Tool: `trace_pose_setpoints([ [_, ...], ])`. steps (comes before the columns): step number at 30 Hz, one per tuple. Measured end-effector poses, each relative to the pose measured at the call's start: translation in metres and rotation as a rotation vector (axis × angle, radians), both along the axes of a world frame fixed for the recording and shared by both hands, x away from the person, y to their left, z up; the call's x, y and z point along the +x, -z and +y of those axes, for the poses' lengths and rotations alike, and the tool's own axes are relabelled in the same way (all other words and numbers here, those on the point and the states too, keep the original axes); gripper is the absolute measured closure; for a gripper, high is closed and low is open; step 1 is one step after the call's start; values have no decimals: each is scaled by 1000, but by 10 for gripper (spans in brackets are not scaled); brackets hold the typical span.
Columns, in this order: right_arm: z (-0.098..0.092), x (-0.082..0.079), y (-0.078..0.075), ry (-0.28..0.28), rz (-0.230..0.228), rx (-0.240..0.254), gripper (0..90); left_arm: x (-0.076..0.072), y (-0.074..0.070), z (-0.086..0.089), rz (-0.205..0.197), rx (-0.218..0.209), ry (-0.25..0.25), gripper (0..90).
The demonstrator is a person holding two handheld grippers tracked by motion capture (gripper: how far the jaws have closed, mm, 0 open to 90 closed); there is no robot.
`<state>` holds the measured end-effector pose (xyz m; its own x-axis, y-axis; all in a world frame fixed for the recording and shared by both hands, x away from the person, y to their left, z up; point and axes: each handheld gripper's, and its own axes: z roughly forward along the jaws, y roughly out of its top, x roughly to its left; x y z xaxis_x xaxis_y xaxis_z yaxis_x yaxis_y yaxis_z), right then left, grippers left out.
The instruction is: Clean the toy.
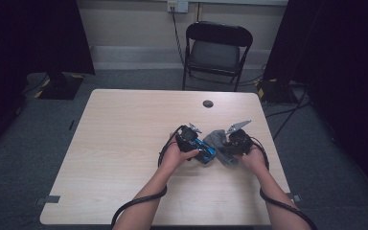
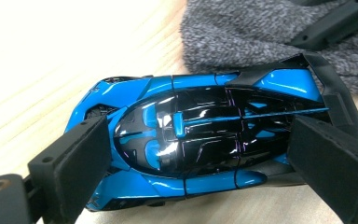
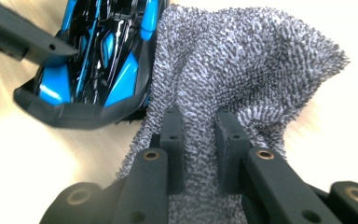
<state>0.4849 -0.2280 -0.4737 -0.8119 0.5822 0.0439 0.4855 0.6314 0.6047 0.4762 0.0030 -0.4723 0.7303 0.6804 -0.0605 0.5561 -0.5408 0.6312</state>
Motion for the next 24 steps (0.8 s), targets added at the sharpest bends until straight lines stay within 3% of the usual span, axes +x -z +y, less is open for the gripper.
trace_pose_setpoints([
  [16, -25, -26, -5, 7, 13, 3, 756, -3, 0, 1, -12, -3, -4, 78],
  [24, -36, -32, -25, 25, -11, 0, 753, -4, -1, 2, -29, -8, 2, 98],
])
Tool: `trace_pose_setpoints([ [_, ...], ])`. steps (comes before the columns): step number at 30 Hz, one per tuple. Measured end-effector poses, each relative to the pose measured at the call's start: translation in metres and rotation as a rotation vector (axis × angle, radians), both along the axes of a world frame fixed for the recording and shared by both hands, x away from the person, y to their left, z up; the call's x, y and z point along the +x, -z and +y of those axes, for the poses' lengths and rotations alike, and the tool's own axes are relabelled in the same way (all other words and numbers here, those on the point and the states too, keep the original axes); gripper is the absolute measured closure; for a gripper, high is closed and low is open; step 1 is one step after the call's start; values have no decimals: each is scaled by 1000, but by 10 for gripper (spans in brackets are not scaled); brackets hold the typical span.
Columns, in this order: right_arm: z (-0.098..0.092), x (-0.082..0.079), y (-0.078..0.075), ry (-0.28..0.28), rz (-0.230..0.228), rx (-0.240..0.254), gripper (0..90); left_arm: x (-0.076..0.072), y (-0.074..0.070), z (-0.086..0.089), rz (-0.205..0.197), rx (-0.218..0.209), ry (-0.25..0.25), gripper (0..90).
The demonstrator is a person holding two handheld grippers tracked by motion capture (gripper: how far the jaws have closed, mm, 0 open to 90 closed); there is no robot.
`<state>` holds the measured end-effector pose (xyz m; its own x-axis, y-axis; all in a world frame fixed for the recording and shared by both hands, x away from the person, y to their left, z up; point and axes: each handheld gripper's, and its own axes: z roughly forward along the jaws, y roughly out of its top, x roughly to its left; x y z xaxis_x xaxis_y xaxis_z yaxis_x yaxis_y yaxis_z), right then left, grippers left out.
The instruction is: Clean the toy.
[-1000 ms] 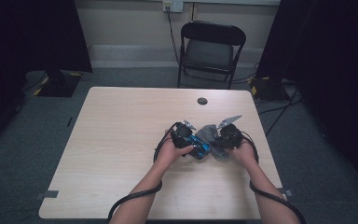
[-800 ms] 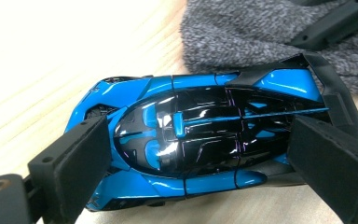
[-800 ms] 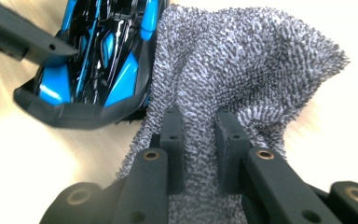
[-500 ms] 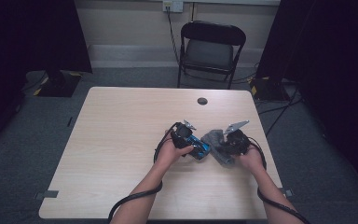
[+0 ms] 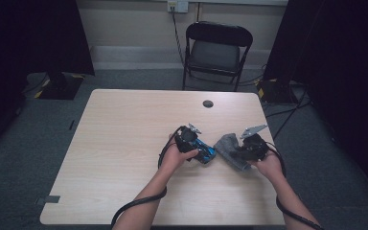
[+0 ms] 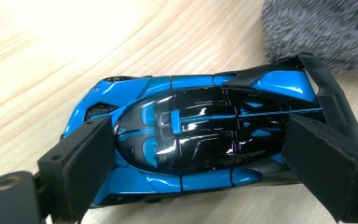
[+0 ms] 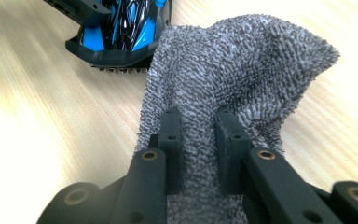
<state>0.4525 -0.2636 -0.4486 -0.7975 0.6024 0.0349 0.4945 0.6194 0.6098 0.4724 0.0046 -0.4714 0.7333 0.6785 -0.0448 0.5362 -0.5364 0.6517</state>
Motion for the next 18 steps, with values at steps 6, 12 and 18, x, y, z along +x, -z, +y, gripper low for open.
trace_pose_setpoints([
  [6, 1, -1, -13, 9, -12, 14, 752, -5, -12, 4, -17, -30, 22, 179],
  [12, 10, -2, -27, 13, -22, 23, 751, -11, -27, 23, -17, -48, 20, 171],
  [18, 35, -5, -44, 6, -40, 72, 746, -24, -26, 58, -6, -40, -27, 171],
])
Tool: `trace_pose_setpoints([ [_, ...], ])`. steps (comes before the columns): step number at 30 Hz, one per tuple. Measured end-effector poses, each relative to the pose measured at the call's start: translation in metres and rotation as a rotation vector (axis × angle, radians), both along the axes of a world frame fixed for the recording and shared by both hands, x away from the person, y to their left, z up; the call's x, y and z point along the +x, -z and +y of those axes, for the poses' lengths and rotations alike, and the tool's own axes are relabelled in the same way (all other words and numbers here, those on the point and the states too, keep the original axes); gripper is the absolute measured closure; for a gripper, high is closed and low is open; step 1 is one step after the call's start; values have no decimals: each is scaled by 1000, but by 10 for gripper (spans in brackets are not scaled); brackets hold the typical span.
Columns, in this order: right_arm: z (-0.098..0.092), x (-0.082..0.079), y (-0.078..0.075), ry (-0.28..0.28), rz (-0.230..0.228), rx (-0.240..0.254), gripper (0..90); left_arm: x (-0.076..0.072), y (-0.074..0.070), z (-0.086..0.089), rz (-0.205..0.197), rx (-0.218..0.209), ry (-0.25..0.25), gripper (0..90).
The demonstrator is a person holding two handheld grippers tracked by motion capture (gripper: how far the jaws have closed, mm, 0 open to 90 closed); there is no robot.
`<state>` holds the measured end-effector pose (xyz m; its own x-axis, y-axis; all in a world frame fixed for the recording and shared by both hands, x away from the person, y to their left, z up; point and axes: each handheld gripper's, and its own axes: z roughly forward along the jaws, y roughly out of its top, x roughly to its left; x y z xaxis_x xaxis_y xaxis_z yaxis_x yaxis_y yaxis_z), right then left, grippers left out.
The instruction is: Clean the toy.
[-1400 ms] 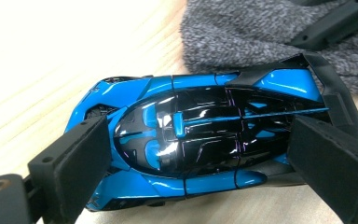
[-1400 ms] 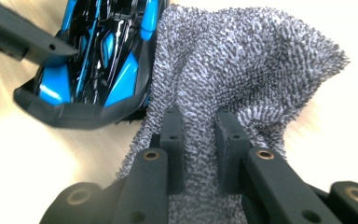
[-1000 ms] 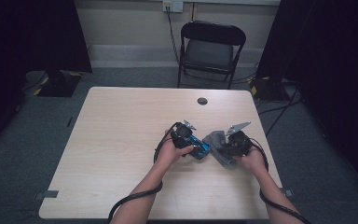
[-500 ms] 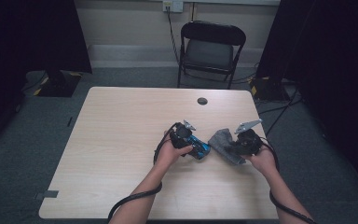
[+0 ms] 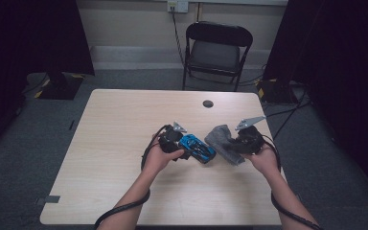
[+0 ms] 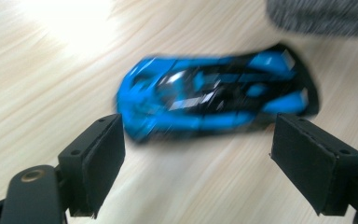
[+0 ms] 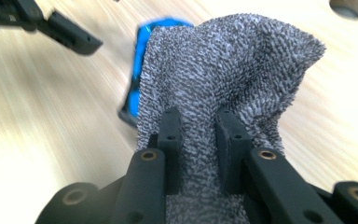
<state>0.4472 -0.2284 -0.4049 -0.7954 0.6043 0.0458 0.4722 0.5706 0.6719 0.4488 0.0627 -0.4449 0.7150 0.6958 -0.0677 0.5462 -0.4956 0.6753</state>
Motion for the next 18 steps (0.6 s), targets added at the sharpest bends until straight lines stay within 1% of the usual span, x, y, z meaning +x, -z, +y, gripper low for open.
trace_pose_setpoints([
  [1, 4, 0, -1, -7, -1, 1, 746, -2, 0, 5, 1, -5, -6, 171],
  [4, 24, -1, -3, -30, -4, 12, 742, -9, 0, 19, -3, -1, -10, 172],
  [6, 40, 0, -3, -41, -2, 6, 739, -15, -2, 27, -13, -3, -12, 175],
  [10, 69, 0, -1, -87, -3, 0, 733, -24, -5, 39, -33, -26, -16, 175],
  [12, 81, 0, 1, -111, -16, -5, 730, -27, -5, 44, -35, -29, -17, 175],
  [14, 91, 1, 3, -121, -6, -8, 730, -30, -5, 50, -45, -26, -24, 176],
  [15, 97, 2, 4, -131, -3, -8, 730, -32, -4, 53, -43, -32, -29, 176],
  [18, 113, 4, 10, -152, 10, -25, 730, -37, -1, 62, -42, -27, -40, 176],
])
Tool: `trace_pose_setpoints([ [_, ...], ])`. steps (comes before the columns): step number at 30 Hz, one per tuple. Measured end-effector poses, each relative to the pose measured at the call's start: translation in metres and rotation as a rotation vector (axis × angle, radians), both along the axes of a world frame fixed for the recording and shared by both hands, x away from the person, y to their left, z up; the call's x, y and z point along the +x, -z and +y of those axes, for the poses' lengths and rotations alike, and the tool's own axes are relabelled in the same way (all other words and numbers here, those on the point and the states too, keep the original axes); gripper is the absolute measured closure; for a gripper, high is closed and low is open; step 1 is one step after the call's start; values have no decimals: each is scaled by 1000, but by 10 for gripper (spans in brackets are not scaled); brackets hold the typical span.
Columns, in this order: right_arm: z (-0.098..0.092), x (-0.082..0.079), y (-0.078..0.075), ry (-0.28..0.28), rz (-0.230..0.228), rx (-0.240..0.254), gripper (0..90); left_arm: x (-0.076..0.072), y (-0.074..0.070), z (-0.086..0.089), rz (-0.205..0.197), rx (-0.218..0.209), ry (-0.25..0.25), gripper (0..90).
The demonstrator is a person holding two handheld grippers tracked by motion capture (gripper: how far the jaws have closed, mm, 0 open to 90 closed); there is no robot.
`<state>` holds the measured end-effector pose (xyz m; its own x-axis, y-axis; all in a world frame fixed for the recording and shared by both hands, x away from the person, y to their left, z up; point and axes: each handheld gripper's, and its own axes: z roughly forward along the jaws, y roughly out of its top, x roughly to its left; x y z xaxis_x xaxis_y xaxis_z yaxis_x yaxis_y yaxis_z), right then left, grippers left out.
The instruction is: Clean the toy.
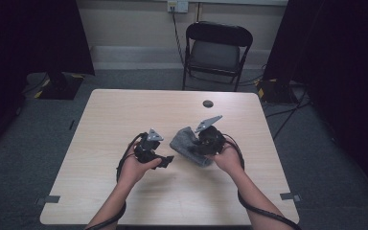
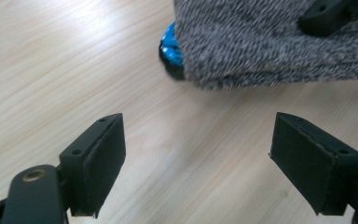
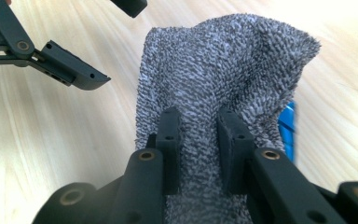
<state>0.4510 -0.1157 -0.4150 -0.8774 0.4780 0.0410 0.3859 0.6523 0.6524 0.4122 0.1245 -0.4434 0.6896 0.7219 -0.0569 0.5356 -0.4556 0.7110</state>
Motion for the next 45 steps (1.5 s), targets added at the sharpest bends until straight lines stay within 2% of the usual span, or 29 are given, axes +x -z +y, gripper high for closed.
trace_pose_setpoints([
  [9, 40, 7, 16, -52, 21, -18, 729, -14, 11, 28, 9, -12, -53, 176],
  [13, 56, 10, 24, -66, 29, -27, 729, -19, 14, 36, 21, -10, -65, 178],
  [16, 68, 12, 31, -68, 45, -20, 727, -21, 15, 41, 15, -10, -73, 179],
  [20, 84, 14, 38, -77, 58, -31, 711, -26, 15, 45, 22, -27, -86, 181],
  [22, 93, 15, 43, -77, 67, -36, 667, -27, 15, 48, 22, -23, -89, 181],
  [25, 102, 19, 49, -66, 91, -29, 525, -28, 15, 50, 31, -37, -100, 181],
  [27, 103, 19, 49, -52, 88, -30, 468, -29, 15, 50, 36, -42, -96, 181],
  [29, 100, 20, 45, -58, 85, 3, 447, -29, 16, 49, 32, -38, -93, 186],
  [31, 93, 22, 37, -46, 60, 16, 447, -31, 17, 47, 37, -38, -85, 190],
  [33, 83, 25, 29, -34, 46, 29, 512, -32, 18, 44, 46, -47, -81, 195],
  [35, 72, 28, 23, 3, 13, 13, 523, -34, 19, 42, 52, -50, -74, 197],
  [38, 61, 33, 23, 61, -8, -18, 560, -38, 20, 35, 58, -48, -61, 199],
  [40, 59, 35, 26, 51, -32, -42, 576, -40, 20, 32, 63, -45, -43, 199],
  [45, 65, 32, 40, 22, -32, -84, 572, -42, 26, 26, 96, -49, -32, 199],
])
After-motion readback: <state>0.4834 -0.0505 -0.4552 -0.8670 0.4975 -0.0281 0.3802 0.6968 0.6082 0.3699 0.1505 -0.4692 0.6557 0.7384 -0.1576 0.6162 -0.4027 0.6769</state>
